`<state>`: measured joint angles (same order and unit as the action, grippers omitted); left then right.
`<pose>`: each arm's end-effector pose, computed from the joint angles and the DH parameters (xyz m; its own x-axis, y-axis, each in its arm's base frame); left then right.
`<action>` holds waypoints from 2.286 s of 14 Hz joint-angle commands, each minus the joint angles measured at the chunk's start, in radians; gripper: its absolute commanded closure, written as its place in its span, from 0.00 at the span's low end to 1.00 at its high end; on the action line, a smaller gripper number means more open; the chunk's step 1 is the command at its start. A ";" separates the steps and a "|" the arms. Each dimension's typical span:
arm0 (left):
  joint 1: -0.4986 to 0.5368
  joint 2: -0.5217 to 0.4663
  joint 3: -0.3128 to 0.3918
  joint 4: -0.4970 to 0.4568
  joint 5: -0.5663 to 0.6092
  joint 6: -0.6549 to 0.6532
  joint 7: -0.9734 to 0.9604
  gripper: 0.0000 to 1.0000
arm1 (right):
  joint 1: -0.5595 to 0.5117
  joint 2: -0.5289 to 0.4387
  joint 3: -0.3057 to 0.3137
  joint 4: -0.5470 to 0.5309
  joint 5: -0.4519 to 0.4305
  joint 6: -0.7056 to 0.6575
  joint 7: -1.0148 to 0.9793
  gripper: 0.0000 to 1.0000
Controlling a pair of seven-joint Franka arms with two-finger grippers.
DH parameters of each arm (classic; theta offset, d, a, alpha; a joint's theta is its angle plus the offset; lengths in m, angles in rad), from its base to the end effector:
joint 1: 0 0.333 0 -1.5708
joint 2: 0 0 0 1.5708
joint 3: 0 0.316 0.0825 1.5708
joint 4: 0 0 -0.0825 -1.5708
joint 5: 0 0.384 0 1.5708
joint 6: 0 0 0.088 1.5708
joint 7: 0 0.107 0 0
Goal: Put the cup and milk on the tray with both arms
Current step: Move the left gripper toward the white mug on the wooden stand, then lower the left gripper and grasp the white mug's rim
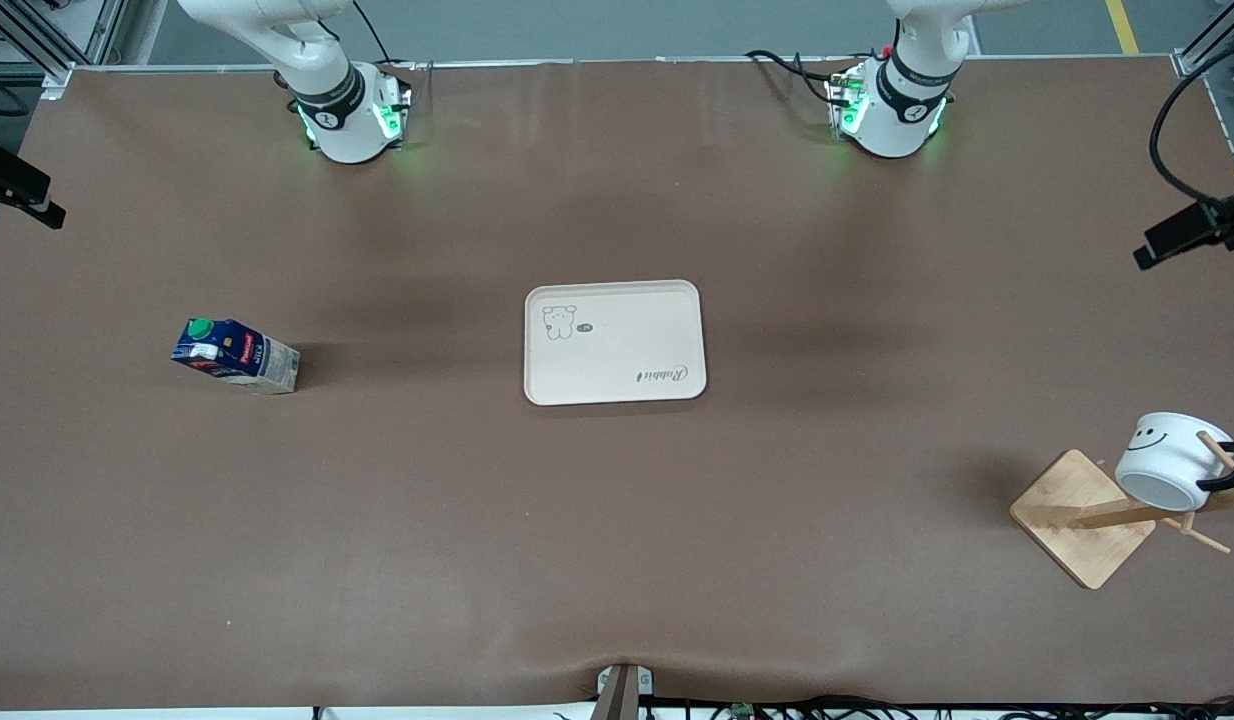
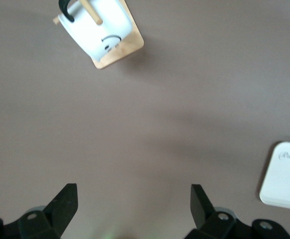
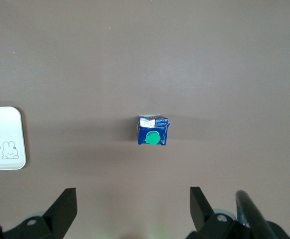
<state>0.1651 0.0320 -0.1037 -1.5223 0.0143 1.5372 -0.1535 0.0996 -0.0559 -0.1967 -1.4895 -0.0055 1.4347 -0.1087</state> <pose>0.5600 0.0370 0.6266 0.9768 0.2137 -0.0150 0.2135 -0.9768 -0.0135 0.5194 -0.0549 0.6799 0.9999 0.0112 0.0006 0.0112 -0.9999 -0.0054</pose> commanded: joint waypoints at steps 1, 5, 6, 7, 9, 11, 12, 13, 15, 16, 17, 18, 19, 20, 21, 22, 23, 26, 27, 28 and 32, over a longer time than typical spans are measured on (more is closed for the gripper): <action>0.005 0.009 -0.008 -0.036 0.038 0.072 0.002 0.00 | -0.003 -0.007 0.000 -0.008 -0.007 -0.002 -0.003 0.00; 0.045 -0.049 -0.008 -0.237 0.036 0.326 0.017 0.00 | -0.003 0.008 -0.001 -0.002 -0.007 -0.003 -0.003 0.00; 0.062 -0.061 -0.008 -0.286 0.036 0.387 0.017 0.00 | -0.003 0.008 -0.001 0.000 -0.007 -0.003 -0.003 0.00; 0.082 -0.063 -0.010 -0.333 0.036 0.478 0.019 0.00 | -0.003 0.010 -0.001 0.002 -0.007 -0.003 -0.003 0.00; 0.089 -0.052 -0.010 -0.422 0.035 0.677 0.040 0.00 | -0.004 0.010 -0.001 0.002 -0.007 -0.003 -0.003 0.00; 0.089 -0.018 -0.010 -0.458 0.035 0.805 0.042 0.00 | -0.004 0.010 -0.001 0.002 -0.007 -0.003 -0.003 0.00; 0.097 0.002 -0.008 -0.461 0.035 0.834 0.045 0.00 | -0.004 0.010 -0.001 0.002 -0.007 -0.005 -0.003 0.00; 0.105 0.020 -0.010 -0.460 0.036 0.859 0.067 0.00 | -0.004 0.010 -0.001 0.002 -0.007 -0.003 -0.003 0.00; 0.138 0.049 -0.010 -0.450 0.021 0.883 0.176 0.00 | -0.004 0.010 -0.001 0.002 -0.007 -0.005 -0.003 0.00; 0.160 0.060 -0.010 -0.450 0.009 0.897 0.233 0.00 | -0.004 0.010 -0.001 0.002 -0.007 -0.003 -0.003 0.00; 0.168 0.063 -0.010 -0.450 -0.038 0.911 0.309 0.00 | -0.004 0.010 -0.001 0.002 -0.007 -0.005 -0.003 0.00; 0.178 0.065 -0.010 -0.450 -0.110 0.911 0.378 0.00 | -0.004 0.010 -0.003 0.000 -0.007 -0.005 -0.003 0.00; 0.197 0.071 -0.010 -0.450 -0.184 0.911 0.460 0.00 | -0.004 0.010 -0.003 0.000 -0.007 -0.003 -0.003 0.00; 0.209 0.077 -0.010 -0.449 -0.244 0.911 0.530 0.00 | -0.004 0.010 -0.001 0.002 -0.007 -0.003 -0.003 0.00; 0.218 0.085 -0.010 -0.449 -0.305 0.913 0.581 0.00 | -0.004 0.010 -0.003 0.000 -0.007 -0.005 -0.003 0.00; 0.218 0.094 -0.010 -0.449 -0.356 0.911 0.616 0.00 | -0.004 0.010 -0.003 0.000 -0.007 -0.003 -0.003 0.00; 0.218 0.100 -0.010 -0.447 -0.393 0.913 0.646 0.00 | -0.006 0.010 -0.003 0.000 -0.007 -0.003 -0.003 0.00; 0.218 0.135 -0.010 -0.437 -0.431 0.934 0.750 0.00 | -0.006 0.010 -0.003 0.000 -0.007 -0.005 -0.002 0.00; 0.218 0.140 -0.008 -0.429 -0.444 0.946 0.788 0.00 | -0.006 0.010 -0.003 0.000 -0.007 -0.005 -0.003 0.00; 0.218 0.147 -0.010 -0.424 -0.462 0.946 0.813 0.00 | -0.006 0.010 -0.003 0.000 -0.007 -0.005 -0.002 0.00; 0.215 0.183 -0.010 -0.403 -0.508 0.949 0.859 0.07 | -0.012 0.010 -0.003 0.000 -0.007 -0.005 -0.003 0.00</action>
<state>0.3771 0.1866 -0.1062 -1.9571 -0.4672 2.4794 0.6710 0.0972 -0.0440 -0.2037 -1.4902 -0.0055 1.4344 -0.1086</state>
